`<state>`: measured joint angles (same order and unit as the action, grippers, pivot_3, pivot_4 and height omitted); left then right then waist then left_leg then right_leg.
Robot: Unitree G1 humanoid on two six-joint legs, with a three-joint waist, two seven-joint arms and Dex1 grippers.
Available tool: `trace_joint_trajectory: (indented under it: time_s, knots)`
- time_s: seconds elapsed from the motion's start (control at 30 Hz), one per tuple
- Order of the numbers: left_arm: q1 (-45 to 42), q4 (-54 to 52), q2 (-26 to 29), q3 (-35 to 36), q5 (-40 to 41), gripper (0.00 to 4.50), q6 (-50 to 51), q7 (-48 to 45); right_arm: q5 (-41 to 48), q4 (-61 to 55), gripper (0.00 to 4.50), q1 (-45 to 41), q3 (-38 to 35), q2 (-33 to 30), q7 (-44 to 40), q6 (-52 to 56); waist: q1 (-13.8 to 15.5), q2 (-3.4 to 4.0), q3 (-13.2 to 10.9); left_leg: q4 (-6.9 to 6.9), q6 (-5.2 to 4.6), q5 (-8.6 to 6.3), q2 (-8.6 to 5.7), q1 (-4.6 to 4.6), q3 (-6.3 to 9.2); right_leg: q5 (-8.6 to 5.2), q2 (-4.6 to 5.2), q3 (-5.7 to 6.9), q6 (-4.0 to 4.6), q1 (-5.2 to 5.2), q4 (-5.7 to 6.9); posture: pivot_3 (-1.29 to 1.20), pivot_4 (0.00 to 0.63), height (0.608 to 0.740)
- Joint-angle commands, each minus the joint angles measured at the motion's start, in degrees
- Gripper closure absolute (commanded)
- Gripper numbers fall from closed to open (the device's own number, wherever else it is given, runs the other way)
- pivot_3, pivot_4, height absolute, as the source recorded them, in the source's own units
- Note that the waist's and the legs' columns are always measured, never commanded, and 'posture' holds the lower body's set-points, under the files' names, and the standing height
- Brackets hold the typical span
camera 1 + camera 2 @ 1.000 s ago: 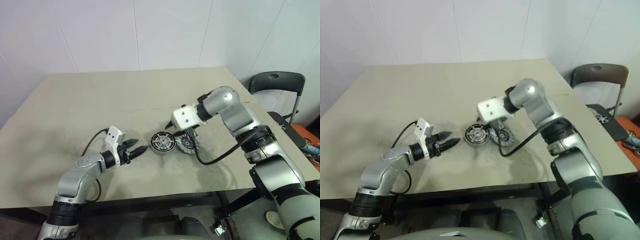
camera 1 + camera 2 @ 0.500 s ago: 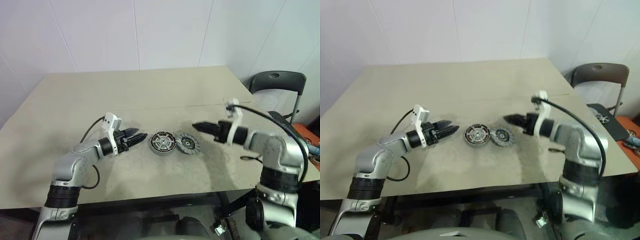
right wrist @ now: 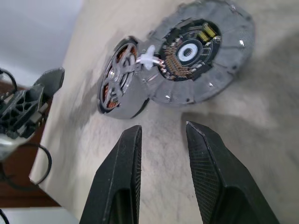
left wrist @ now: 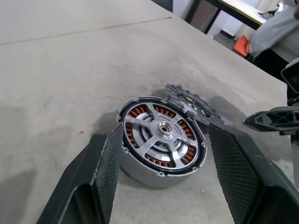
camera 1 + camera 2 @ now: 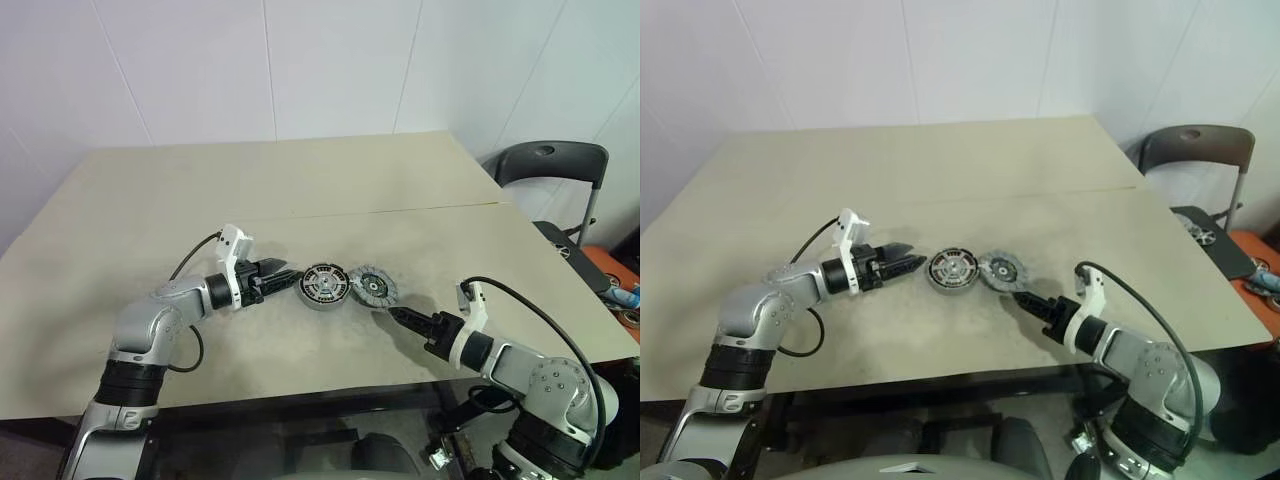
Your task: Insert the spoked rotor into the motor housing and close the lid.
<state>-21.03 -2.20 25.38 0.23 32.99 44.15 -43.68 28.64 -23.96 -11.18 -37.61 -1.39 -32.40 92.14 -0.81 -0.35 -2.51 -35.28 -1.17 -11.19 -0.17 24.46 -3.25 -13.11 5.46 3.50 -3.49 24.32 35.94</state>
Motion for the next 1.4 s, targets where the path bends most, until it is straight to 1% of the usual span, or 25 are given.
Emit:
trace_joint_trajectory:
  time_s: [0.03,0.23,0.33,0.5,0.63,0.73,0.87,1.07,1.17,1.2,1.23,1.27,1.3,1.33,1.37,1.4]
  knots:
    - [-0.8,-1.4,0.7,0.2,0.0,1.43,0.0,-0.5,1.3,-2.3,2.95,-1.8,-2.0,1.6,3.2,0.3,0.1,0.02,0.0,0.00,0.00,0.00,0.00,0.01,0.00,0.00,0.00,0.00,0.00,0.01,-0.02,0.00,0.000,0.740]
    - [0.0,-1.7,1.4,0.5,0.1,1.43,0.2,-0.9,3.0,-1.0,2.95,-3.3,-5.2,3.8,6.3,-0.8,0.1,0.02,0.0,0.07,0.00,0.00,0.00,0.02,0.01,0.00,0.01,0.00,0.00,-0.03,-0.19,0.00,0.000,0.740]
    - [0.2,-1.7,1.7,0.5,0.1,1.43,0.0,-1.1,4.3,-1.2,2.45,-3.2,-5.4,4.9,6.6,-1.5,0.1,0.03,0.0,0.18,0.00,0.00,0.01,0.04,0.03,0.00,0.01,0.00,0.00,-0.03,-0.34,0.00,0.000,0.740]
    - [0.4,-1.3,2.5,0.9,0.1,1.43,-0.4,-1.8,5.1,0.7,0.82,-2.2,-6.0,6.6,9.3,0.3,0.1,0.04,0.0,0.30,-0.02,-0.02,0.01,0.11,0.03,0.00,0.00,0.00,0.00,-0.01,-0.51,0.00,0.000,0.740]
    - [0.6,-1.7,2.5,0.7,-0.1,1.43,-0.3,-1.6,7.3,1.5,0.82,-0.7,-6.9,7.1,10.3,0.4,0.1,0.05,0.0,0.28,-0.04,-0.03,0.01,0.15,0.03,0.01,0.02,0.00,0.00,-0.02,-0.57,0.00,0.000,0.740]
    - [0.6,-2.1,2.3,0.3,-0.2,1.43,-0.1,-1.3,7.0,2.7,0.82,-1.2,-7.8,7.4,11.8,0.4,0.1,0.06,0.0,0.28,-0.04,-0.03,0.01,0.15,0.05,0.01,0.01,0.00,0.00,-0.01,-0.57,0.00,0.000,0.740]
    - [0.5,-2.3,1.9,-0.1,-0.3,1.43,0.0,-0.9,6.7,4.1,0.82,-2.0,-7.2,8.3,13.5,-1.5,0.0,0.06,0.0,0.28,-0.04,-0.03,0.02,0.12,0.08,0.01,0.01,0.03,0.00,0.00,-0.61,0.00,0.000,0.740]
    - [0.4,-2.1,1.5,-0.8,-0.9,1.43,-0.6,-0.7,6.0,5.9,0.82,-3.1,-2.0,10.6,16.9,-5.5,-0.4,0.07,0.0,0.30,-0.04,-0.04,0.13,0.14,0.06,0.21,0.03,0.13,-0.01,-0.14,-0.84,0.00,0.000,0.740]
    - [0.5,-2.2,1.3,-0.9,-0.9,1.43,-0.6,-0.6,6.0,5.9,0.82,-2.6,0.7,10.3,18.3,-7.2,-0.4,0.17,0.0,0.34,-0.04,-0.05,0.34,0.26,0.03,0.28,-0.08,0.23,-0.11,-0.08,-0.93,0.00,0.000,0.740]
    - [0.5,-2.1,1.1,-1.0,-1.0,1.43,-0.8,-0.5,6.0,6.1,0.82,-2.5,1.2,10.1,18.8,-7.8,-0.4,0.27,0.0,0.34,-0.03,-0.05,0.57,0.38,-0.08,0.31,-0.24,0.24,-0.07,-0.04,-0.98,0.00,0.000,0.740]
    - [0.5,-2.0,1.0,-1.1,-1.1,1.43,-0.8,-0.4,6.1,6.3,0.82,-2.3,1.7,9.6,19.0,-8.5,-0.2,0.22,0.0,0.40,-0.03,-0.05,0.87,0.86,-0.25,0.35,-0.50,0.23,0.00,0.03,-0.96,0.00,0.000,0.740]
    - [0.4,-1.9,0.9,-1.0,-1.1,1.43,-0.9,-0.4,6.2,6.5,0.82,-2.3,2.0,9.5,19.3,-9.2,0.2,-0.06,0.2,0.63,-0.03,-0.05,1.13,0.88,-0.63,0.47,-0.59,0.17,0.23,0.10,-0.47,0.00,0.000,0.740]
    - [0.4,-1.9,0.8,-1.0,-1.1,1.43,-0.9,-0.3,6.3,6.7,0.82,-2.4,2.1,9.3,19.6,-9.8,0.3,-0.15,0.2,1.07,-0.02,-0.04,1.30,0.70,-1.45,-0.23,-0.56,-0.27,0.36,0.22,0.43,0.00,0.000,0.740]
    - [0.4,-1.9,0.7,-1.0,-1.1,1.43,-0.8,-0.3,6.5,6.9,0.82,-2.5,2.5,8.9,19.7,-10.4,0.3,-0.36,0.1,1.32,-0.01,-0.04,1.44,0.29,-2.10,-0.98,-0.47,-0.57,0.38,0.30,1.16,0.00,0.000,0.740]
    - [0.4,-2.0,0.6,-1.0,-1.1,1.43,-0.8,-0.2,6.6,7.0,0.82,-2.5,2.8,8.6,19.8,-10.8,0.3,-0.23,0.1,1.25,0.02,-0.02,1.58,-0.23,-2.71,-1.47,-0.25,-0.73,0.28,0.74,1.20,0.00,0.000,0.740]
    - [0.3,-2.0,0.5,-1.0,-1.1,1.43,-0.8,-0.2,6.7,7.2,0.82,-2.6,3.2,8.4,20.0,-11.5,0.1,-0.01,0.0,1.19,0.03,-0.01,1.71,-0.30,-2.67,-1.46,-0.30,-0.58,0.40,0.73,1.05,0.00,0.000,0.740]
